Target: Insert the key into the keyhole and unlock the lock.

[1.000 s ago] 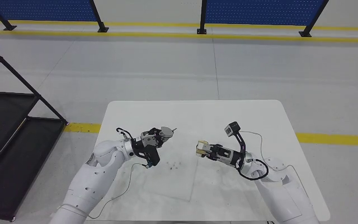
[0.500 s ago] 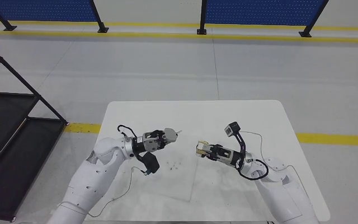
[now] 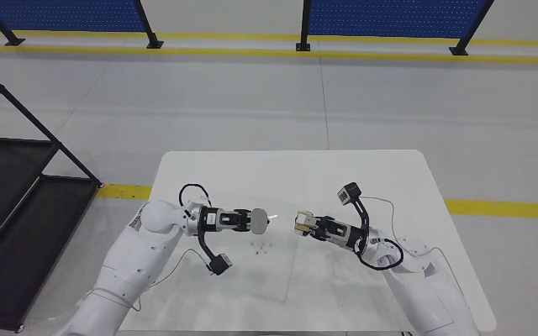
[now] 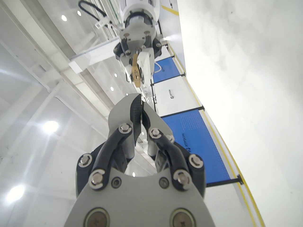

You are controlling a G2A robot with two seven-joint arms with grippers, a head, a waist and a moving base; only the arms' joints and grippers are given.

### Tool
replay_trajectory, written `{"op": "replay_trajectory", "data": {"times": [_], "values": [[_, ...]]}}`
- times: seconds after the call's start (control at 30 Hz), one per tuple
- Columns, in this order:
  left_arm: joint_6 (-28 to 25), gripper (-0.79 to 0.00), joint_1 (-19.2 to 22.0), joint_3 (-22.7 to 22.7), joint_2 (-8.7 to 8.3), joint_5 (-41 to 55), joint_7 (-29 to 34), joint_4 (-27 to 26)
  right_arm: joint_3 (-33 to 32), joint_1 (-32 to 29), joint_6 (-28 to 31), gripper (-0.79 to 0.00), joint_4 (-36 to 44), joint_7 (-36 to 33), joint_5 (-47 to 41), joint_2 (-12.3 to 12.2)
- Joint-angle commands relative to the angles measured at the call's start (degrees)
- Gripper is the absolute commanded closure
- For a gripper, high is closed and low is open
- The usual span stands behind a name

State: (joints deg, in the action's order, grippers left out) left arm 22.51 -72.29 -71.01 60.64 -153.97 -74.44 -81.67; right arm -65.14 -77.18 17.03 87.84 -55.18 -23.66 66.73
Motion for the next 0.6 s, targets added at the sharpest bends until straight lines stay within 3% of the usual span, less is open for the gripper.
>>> {"op": "replay_trajectory", "data": {"times": [0.0, 0.3, 0.37, 0.57], "values": [[-0.1, 0.0, -0.1, 0.0, 0.0, -0.1, 0.3, -0.1, 0.0, 0.0, 0.0, 0.0, 0.0, 0.0, 0.0, 0.0], [-1.1, 0.0, -0.4, 0.4, 0.04, 1.4, 0.5, -0.4, 0.0, -0.1, -0.2, 0.0, 0.0, 0.3, 0.0, 0.0], [-1.0, 0.0, 0.2, 0.3, -0.19, 1.6, -1.6, -0.4, -0.4, 0.1, -0.6, 0.0, 0.7, 2.5, 3.5, -0.2], [-1.0, 0.0, 1.1, -0.5, -1.14, -0.9, -6.2, -0.8, -2.3, 2.3, -6.8, 0.0, 3.5, -1.2, 4.9, -0.9]]}}
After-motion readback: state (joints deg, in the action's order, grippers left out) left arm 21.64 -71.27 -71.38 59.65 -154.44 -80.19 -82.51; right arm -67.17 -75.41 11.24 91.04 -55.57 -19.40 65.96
